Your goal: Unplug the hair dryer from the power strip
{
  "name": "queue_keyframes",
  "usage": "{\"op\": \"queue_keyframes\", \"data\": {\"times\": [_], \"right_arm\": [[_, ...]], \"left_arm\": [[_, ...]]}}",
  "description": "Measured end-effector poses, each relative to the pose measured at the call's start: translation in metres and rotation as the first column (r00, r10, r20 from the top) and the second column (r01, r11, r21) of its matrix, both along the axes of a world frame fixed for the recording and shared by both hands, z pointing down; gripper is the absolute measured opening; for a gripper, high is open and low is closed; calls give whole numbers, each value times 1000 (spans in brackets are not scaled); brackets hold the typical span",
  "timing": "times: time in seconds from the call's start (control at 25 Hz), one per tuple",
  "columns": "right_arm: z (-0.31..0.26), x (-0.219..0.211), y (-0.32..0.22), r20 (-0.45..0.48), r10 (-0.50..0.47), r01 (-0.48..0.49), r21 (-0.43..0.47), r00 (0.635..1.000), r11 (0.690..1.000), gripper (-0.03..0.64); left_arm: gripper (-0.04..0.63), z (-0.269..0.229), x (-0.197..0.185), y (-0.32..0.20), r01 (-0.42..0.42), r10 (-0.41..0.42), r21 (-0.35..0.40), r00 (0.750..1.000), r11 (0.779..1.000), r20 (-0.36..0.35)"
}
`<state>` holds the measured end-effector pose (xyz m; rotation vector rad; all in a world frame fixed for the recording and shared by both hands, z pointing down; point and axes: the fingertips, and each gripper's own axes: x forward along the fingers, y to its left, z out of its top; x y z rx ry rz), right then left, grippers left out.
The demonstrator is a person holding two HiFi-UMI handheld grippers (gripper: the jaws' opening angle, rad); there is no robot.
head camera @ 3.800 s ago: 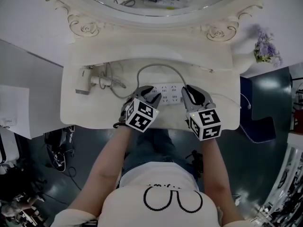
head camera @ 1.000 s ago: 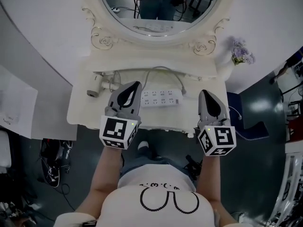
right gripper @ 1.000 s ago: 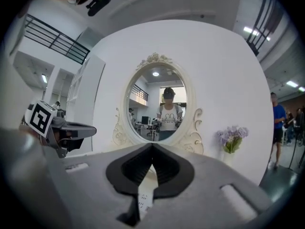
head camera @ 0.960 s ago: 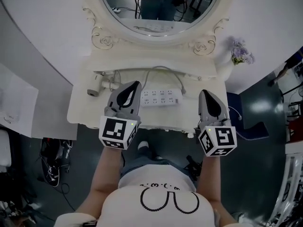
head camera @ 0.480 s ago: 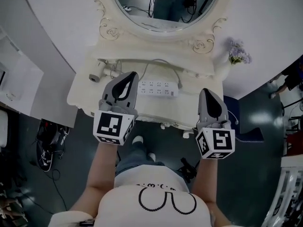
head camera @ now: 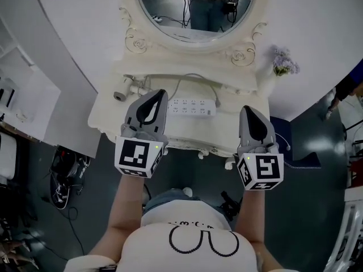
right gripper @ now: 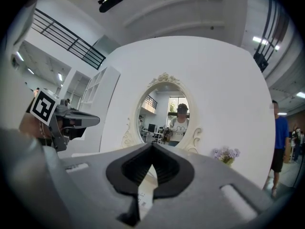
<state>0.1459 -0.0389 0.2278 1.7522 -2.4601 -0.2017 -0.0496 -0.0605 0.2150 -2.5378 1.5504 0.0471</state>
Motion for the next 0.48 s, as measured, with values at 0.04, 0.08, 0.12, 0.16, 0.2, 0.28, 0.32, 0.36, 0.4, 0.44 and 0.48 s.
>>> {"op": "queue_keyframes", "data": {"times": [0.04,0.08,0.12,0.16,0.2,0.28,0.32,0.36,0.4,0.44,0.48], "right_arm": [[0,-1,1,-6,1,-1,0,1000,1000,0],[2,-2,1,-10,2,-2,-2,1000,1000,0],[3,-2,2,-12,3,-3,-6,1000,1000,0],[4,-3,2,-14,4,-4,-10,1000,1000,0],[5,-4,3,-16,7,-7,-12,1000,1000,0],[6,-6,4,-26,15,-16,-13,1000,1000,0],[6,-7,5,-32,19,-20,-12,999,1000,0],[5,-8,5,-38,22,-23,-10,999,1000,0],[5,-9,6,-41,24,-24,-8,999,1000,0],[4,-11,6,-43,24,-24,-5,999,1000,0],[3,-13,6,-44,25,-25,-2,999,1000,-1]], "left_arm": [[-2,0,-1,0,2,-2,2,1000,1000,-2],[-2,0,-2,0,4,-4,3,1000,1000,-5],[-2,0,-3,0,6,-6,3,1000,1000,-7],[-2,0,-3,0,6,-6,3,1000,1000,-8],[-2,1,-3,1,4,-4,3,1000,1000,-7],[-2,2,-4,4,-2,2,1,1000,1000,-5],[-2,4,-5,4,-3,3,-2,1000,1000,-5],[-2,5,-6,5,-3,3,-5,1000,1000,-7],[-2,7,-7,6,-2,2,-6,1000,1000,-9],[-2,7,-10,6,-1,1,-7,1000,1000,-10],[-2,8,-12,7,1,-1,-7,1000,1000,-11]]}}
